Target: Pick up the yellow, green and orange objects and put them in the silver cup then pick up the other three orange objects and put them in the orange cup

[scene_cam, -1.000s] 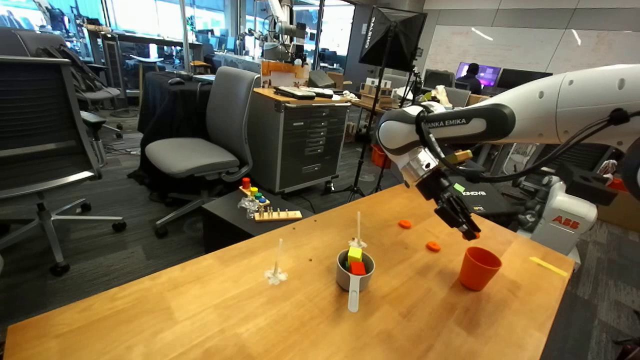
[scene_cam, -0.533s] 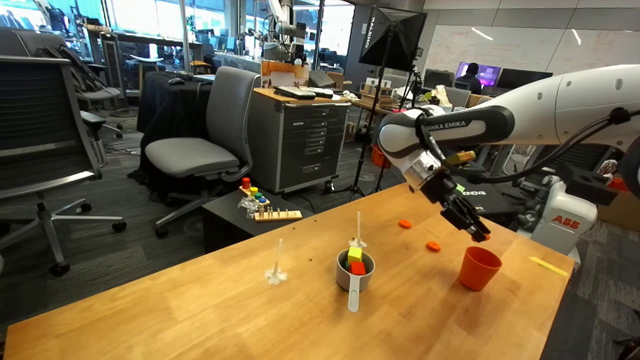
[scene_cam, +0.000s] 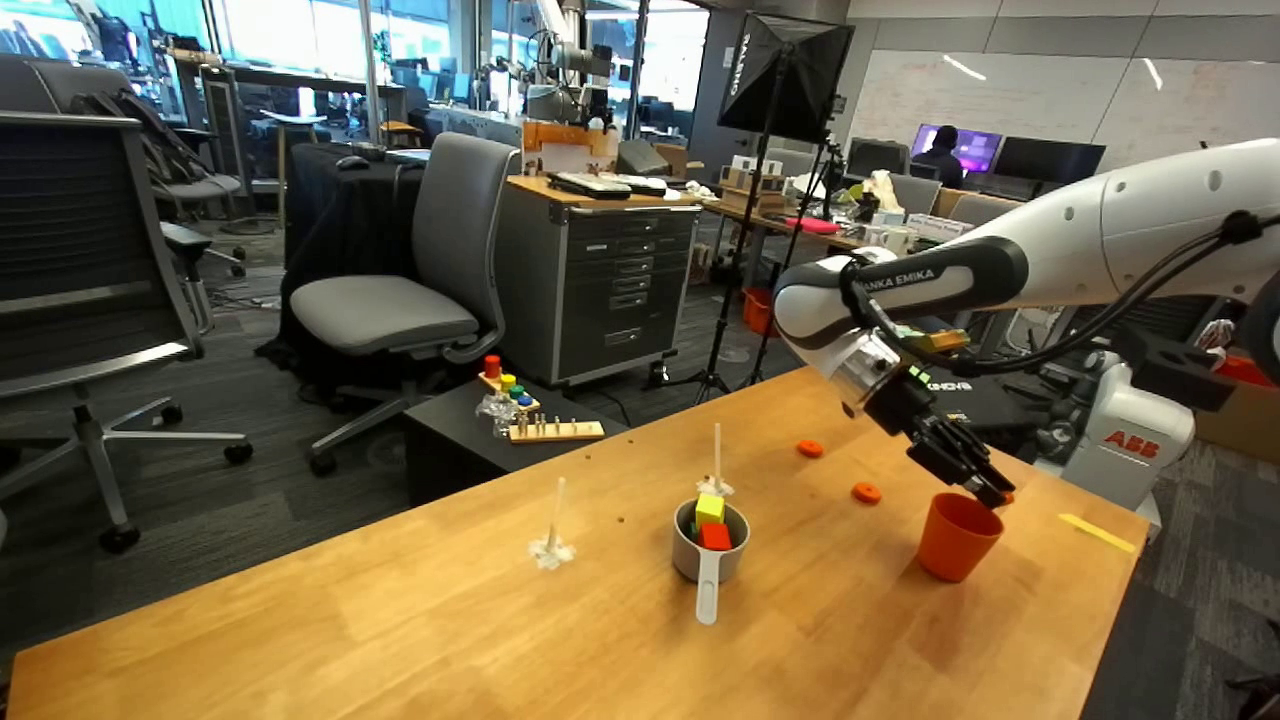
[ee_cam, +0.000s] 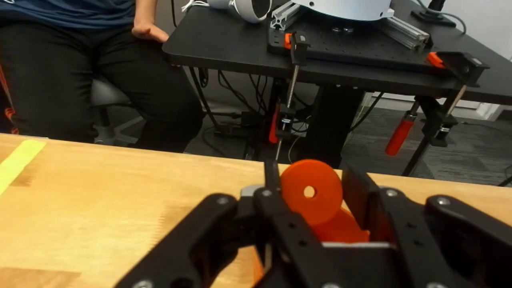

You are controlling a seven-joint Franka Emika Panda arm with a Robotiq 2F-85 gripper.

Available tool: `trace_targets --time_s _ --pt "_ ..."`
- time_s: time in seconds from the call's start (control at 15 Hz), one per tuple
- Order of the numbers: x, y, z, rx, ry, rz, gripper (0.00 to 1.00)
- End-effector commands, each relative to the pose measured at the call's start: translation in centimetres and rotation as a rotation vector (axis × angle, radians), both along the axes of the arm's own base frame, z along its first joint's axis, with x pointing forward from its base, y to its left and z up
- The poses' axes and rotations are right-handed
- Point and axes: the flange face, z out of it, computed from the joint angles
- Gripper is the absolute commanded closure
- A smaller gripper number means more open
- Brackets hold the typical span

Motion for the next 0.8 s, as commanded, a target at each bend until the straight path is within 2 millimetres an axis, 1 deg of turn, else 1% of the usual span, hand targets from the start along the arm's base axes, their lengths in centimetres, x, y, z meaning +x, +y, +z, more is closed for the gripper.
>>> trace_targets --time_s 0.0,0.13,0.2,0.33,0.47,0.6,0.73 --pt "-0.5 -0.4 0.9 -0.008 0.002 -0.009 0.25" --pt "-0.3 -0.3 1.1 -0.014 -0.031 0.011 0.08" --pt "-0.3 -0.3 1.1 -0.022 -0.051 0.02 0.02" --pt "-0.2 -0.2 1.5 -0.027 -0.103 0.049 0.0" --pt "1.1 -0.4 2.5 -0.079 -0.221 0.101 0.0" --pt "2.4 0.1 4.3 -0.102 -0.342 0.136 0.0" --pt "3.6 1.4 6.3 -0.11 -0.467 0.168 0.0"
